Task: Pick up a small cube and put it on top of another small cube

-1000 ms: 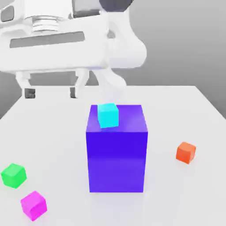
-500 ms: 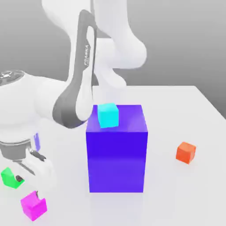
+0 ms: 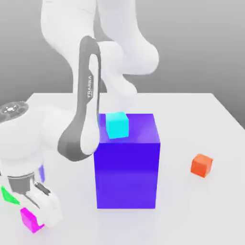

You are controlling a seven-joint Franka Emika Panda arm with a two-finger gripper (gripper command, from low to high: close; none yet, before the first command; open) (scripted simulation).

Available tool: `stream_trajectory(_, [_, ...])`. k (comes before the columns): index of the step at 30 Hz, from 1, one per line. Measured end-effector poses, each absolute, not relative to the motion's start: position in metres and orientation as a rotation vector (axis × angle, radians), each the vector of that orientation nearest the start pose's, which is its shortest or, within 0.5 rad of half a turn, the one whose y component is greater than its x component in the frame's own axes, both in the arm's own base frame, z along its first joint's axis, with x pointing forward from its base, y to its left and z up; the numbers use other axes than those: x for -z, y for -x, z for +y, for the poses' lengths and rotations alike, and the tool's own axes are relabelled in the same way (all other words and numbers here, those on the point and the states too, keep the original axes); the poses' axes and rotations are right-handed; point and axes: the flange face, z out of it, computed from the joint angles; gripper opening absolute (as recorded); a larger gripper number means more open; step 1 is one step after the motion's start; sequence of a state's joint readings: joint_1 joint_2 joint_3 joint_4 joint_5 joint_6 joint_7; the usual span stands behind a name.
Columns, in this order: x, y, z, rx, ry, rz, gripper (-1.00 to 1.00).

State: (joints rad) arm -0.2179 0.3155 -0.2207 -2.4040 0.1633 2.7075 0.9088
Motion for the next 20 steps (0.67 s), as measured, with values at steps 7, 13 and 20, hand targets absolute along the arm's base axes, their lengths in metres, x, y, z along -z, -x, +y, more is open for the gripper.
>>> stream_trajectory(7, [-0.224,-0.383,-0.281,-0.005,2.116,2.313,-1.00])
stream_trajectory(13, [-0.225,-0.335,-0.316,0.000,1.975,2.441,-1.00])
stream_trajectory(20, [-0.182,-0.333,-0.317,0.001,1.970,2.447,1.00])
